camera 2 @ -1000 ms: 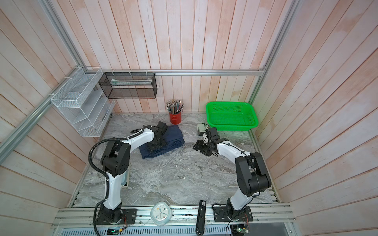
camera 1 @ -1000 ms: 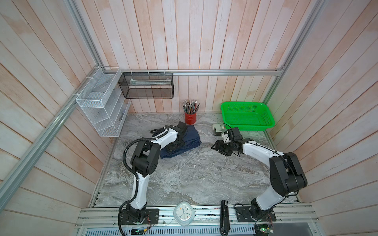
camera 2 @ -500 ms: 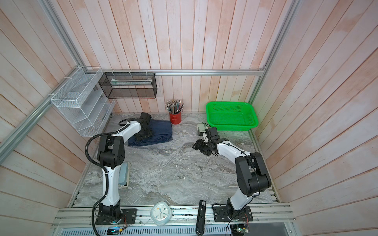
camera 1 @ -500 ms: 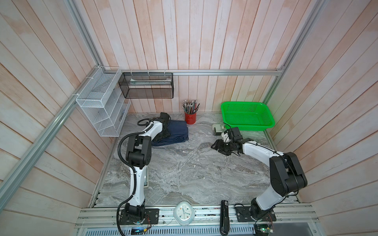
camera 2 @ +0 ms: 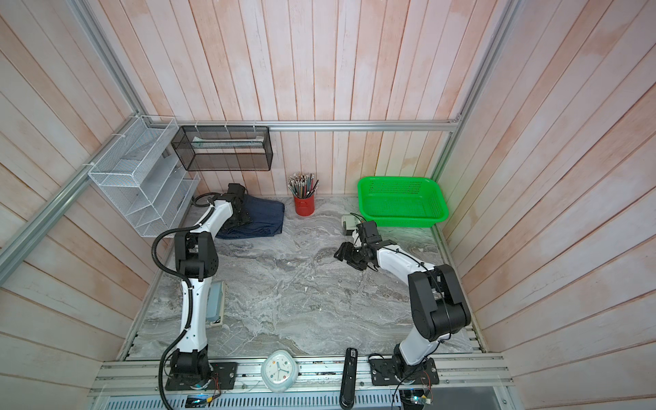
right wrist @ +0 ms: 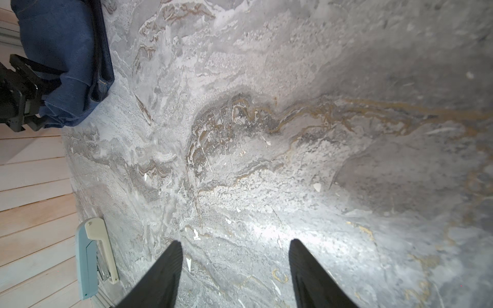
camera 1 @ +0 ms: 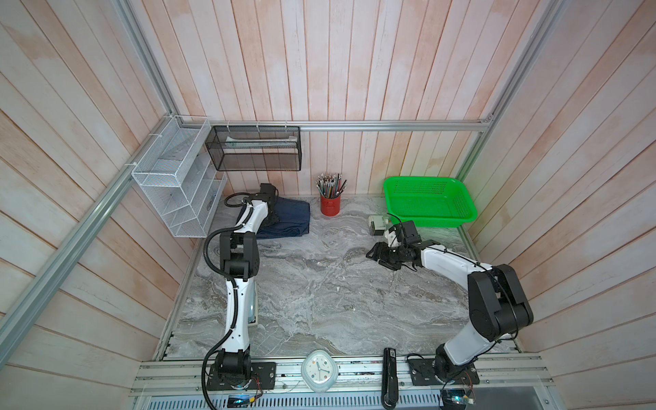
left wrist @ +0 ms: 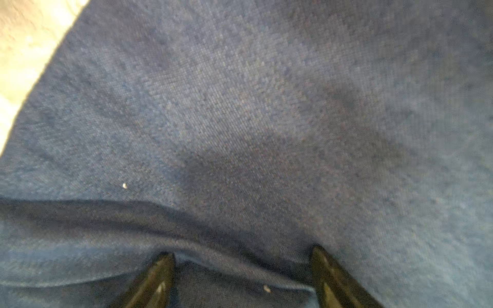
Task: Fold and stack the trousers
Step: Move the trousers to the top-left of the table, then reset both arms
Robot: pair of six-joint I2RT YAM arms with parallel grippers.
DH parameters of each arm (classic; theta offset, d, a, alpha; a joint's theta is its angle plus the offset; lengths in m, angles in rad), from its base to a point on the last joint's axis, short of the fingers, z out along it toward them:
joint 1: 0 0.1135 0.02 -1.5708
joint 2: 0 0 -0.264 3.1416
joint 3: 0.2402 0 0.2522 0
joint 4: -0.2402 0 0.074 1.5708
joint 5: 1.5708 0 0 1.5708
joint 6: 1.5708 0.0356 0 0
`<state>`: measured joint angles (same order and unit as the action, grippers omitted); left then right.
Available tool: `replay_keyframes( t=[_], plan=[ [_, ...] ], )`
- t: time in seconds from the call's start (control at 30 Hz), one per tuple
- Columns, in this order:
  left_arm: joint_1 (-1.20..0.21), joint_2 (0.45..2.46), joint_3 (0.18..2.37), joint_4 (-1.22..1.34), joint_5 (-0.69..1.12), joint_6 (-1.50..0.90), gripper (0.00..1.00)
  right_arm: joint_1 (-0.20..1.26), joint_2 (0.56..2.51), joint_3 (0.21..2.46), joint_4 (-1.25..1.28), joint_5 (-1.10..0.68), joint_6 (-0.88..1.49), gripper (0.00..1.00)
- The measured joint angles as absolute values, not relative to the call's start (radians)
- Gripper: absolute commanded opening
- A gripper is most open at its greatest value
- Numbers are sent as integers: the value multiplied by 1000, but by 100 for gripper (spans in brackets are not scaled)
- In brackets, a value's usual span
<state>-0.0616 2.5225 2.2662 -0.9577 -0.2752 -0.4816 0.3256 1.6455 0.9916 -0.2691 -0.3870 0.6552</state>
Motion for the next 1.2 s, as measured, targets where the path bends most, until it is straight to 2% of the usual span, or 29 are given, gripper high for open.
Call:
replay_keyframes(
  t=[0.13, 0.23, 0.5, 0.63, 0.73, 1.0, 1.2],
  plan=[
    [-62, 2513, 2252, -954, -265, -481, 84, 326, 1645, 992, -270, -386, 655, 65],
    [-68, 2419, 2110, -895, -239, -476, 87, 326, 1645, 992, -269, -377, 654, 65],
    [-163, 1810, 1598, -559, -159, -451, 89, 326, 1606, 1003, -226, -287, 618, 65],
    [-186, 1503, 1340, -298, -130, -440, 89, 326, 1506, 968, -117, -174, 559, 65],
    [-176, 1361, 1139, -152, -151, -429, 89, 326, 1383, 862, 22, -51, 496, 67],
    [-170, 1258, 731, 60, -302, -349, 89, 321, 1140, 474, 424, 332, 221, 70],
    [-163, 1145, 527, 228, -485, -295, 90, 234, 1083, 269, 673, 498, 71, 72]
  ],
)
